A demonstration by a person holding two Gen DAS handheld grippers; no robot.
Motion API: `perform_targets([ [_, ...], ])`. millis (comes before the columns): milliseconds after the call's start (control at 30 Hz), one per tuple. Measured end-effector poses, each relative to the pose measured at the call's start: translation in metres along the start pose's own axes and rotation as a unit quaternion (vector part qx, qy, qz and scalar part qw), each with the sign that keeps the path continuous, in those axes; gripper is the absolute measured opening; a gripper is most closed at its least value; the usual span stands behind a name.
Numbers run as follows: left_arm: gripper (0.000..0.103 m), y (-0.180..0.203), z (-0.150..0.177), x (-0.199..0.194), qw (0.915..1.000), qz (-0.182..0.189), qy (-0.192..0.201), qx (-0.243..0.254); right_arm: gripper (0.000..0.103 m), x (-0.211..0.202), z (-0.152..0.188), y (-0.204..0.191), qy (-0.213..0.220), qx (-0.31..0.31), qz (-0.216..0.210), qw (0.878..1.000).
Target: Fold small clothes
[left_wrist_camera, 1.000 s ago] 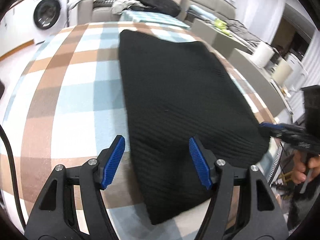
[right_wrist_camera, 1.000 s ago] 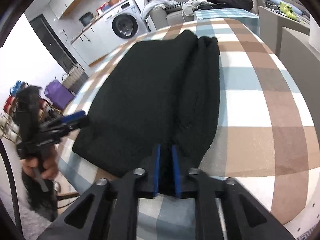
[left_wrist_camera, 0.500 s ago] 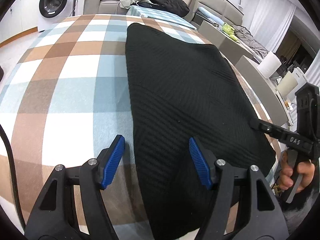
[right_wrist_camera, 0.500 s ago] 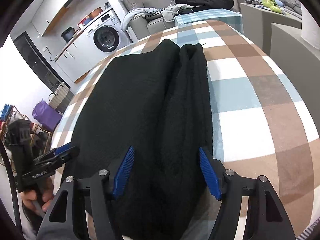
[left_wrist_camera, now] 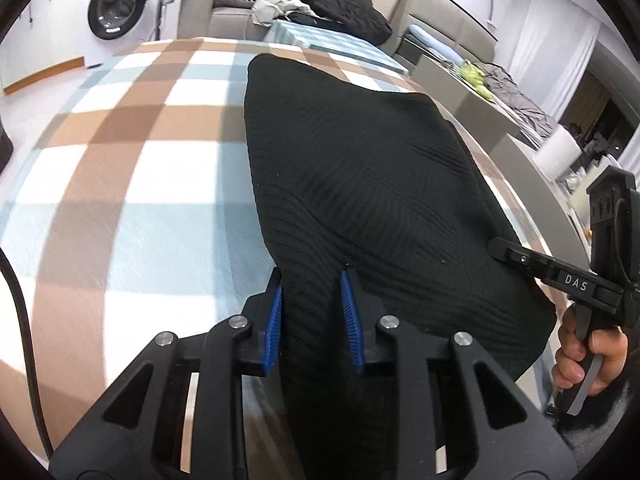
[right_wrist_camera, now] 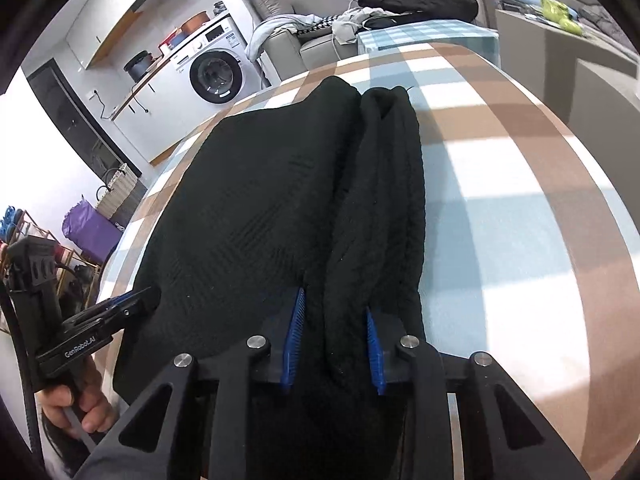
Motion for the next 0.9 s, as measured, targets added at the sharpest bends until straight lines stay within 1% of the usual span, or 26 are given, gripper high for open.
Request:
perform_targets([
  [100,0.024,-0.013,-0.015,0.003,0.9998,-0.017,0.006,0.001,0.028,0.010,-0.012,-0.010,0.001,-0.002,0.001,1.000],
  [233,0.024,-0.027,-0.032,0.008,0.9990,-0.043,0.014,0.003,0.028,0.020,-0.028,-0.025,0.007,-0.013,0.014,1.000],
  [433,0.024,-0.041,-0.044,0.012,0.9984,-0.053,0.019,-0.001,0.029,0.031,-0.042,-0.036,0.013,-0.012,0.022,1.000],
  [633,0.024,-0.041,-0.045,0.008,0.9982,-0.055,0.023,0.005,0.030,0.027,-0.040,-0.038,0.017,-0.018,0.026,0.999],
  [700,0.024,-0.038,-0.045,0.003,0.9978,-0.059,0.028,0.009,0.040,0.026,-0.041,-0.037,0.018,-0.017,0.028,0.999],
  [767,0.028,-0.034,-0.044,-0.007,0.9969,-0.068,0.036,0.018,0.044,0.020,-0.041,-0.037,0.028,-0.030,0.035,0.999],
  [800,0.034,-0.032,-0.043,-0.012,0.9965,-0.071,0.041,0.019,0.049,0.017,-0.042,-0.038,0.035,-0.037,0.035,0.998],
  [833,0.043,-0.031,-0.043,-0.018,0.9961,-0.071,0.048,0.019,0.053,0.011,-0.041,-0.038,0.044,-0.044,0.036,0.997],
  [867,0.048,-0.029,-0.044,-0.023,0.9959,-0.069,0.056,0.020,0.061,0.004,-0.041,-0.039,0.056,-0.050,0.034,0.997],
  [900,0.059,-0.027,-0.044,-0.029,0.9952,-0.071,0.064,0.022,0.070,-0.003,-0.040,-0.040,0.067,-0.057,0.033,0.996],
])
Point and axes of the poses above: each gripper's, at about its wrist camera, not at the fingertips, and x roughly the way its jaws point, y to its right, z to its underside, the point moved 8 cm from there along x, roughly the way its jaws point, and after that the axes turned 14 degrees about z, right-handed, at the moved point
